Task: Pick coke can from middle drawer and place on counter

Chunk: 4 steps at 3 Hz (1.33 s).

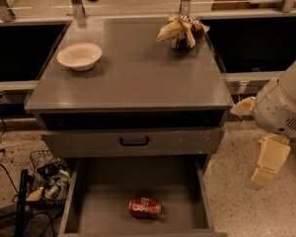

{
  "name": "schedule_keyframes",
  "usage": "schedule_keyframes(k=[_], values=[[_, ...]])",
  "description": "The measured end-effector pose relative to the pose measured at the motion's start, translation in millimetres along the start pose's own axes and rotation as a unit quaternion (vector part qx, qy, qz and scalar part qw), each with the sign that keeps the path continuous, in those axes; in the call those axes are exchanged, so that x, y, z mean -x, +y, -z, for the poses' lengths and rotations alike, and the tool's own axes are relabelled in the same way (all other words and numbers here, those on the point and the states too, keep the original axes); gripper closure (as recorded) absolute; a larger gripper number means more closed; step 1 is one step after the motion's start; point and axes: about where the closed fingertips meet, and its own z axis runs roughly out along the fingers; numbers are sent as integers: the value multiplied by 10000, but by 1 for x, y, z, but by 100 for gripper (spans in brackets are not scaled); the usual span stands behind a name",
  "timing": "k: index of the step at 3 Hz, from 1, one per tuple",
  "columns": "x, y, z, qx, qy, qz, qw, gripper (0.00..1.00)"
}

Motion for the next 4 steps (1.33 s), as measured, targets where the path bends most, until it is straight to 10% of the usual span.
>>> schedule_keyframes(k=[4], values=[[-16,-10,-49,66,-179,-596,9980,0]])
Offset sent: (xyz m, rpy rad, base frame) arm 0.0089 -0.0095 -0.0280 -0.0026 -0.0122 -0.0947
